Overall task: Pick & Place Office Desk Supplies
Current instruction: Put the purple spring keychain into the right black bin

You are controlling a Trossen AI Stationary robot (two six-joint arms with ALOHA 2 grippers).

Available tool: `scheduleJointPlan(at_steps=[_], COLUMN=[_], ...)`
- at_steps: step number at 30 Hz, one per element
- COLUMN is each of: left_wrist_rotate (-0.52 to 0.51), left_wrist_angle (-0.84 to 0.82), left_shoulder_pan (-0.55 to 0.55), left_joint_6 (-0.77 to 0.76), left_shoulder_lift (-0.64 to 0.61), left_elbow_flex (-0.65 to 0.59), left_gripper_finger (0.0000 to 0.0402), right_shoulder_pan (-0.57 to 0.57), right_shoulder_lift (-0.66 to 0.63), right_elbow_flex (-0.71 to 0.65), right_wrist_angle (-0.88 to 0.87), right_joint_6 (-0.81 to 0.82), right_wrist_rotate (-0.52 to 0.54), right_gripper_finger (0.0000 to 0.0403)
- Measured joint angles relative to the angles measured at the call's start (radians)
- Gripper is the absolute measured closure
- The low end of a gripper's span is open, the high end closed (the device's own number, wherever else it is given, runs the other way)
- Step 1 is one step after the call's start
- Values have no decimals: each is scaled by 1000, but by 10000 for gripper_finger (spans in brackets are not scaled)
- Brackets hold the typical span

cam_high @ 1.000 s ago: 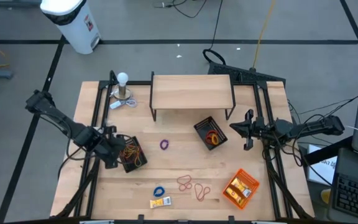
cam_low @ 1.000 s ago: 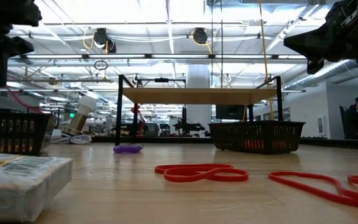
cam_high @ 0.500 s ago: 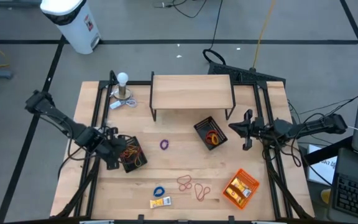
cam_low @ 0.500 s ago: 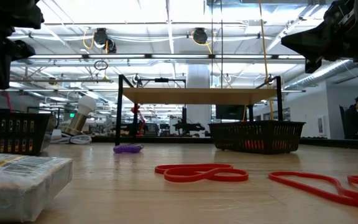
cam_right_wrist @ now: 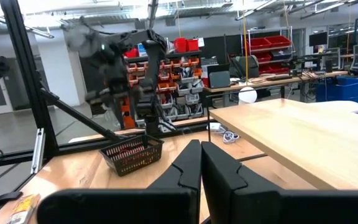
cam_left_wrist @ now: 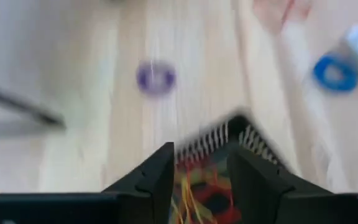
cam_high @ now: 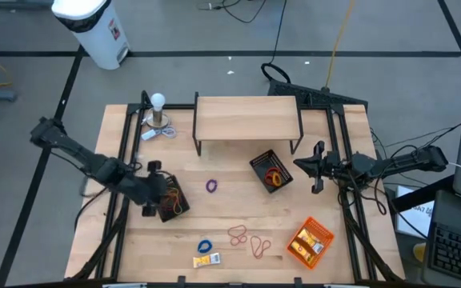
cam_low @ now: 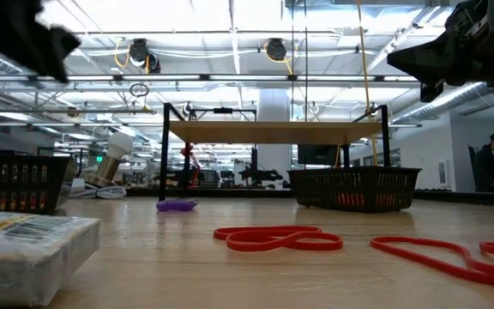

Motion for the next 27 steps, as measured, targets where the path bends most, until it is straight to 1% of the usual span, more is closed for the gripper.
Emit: scheduleJointPlan(at_steps=[2,4,8,9,13,15,18,20,24,27], left_wrist_rotate=[-35,-44,-69,-80,-107,-115,-120,-142,-163,-167], left_wrist_angle=[43,76,154,173,260,297,312,312,326,341], left_shoulder_pan=[-11,-11,10,18,42,47,50,50,50,50], left_joint_6=[80,138,168,161,104,93,93,91,78,82], left_shoulder_lift=[-77,-170,-338,-374,-484,-527,-584,-613,-666,-698], left_elbow_flex=[0,0,-9,-16,-62,-99,-155,-193,-260,-306], left_gripper_finger=[272,303,381,391,389,395,397,393,399,396], right_shoulder_pan=[0,0,0,0,0,0,0,0,0,0], right_shoulder_lift=[0,1,2,2,2,2,2,3,4,4], right_elbow_flex=[0,0,0,0,0,0,0,0,0,0], right_wrist_angle=[0,0,0,0,0,0,0,0,0,0], right_joint_6=[0,0,0,0,0,2,3,4,4,2], right_wrist_rotate=[0,0,0,0,0,0,0,0,0,0], right_gripper_finger=[399,399,399,399,399,399,399,399,399,399])
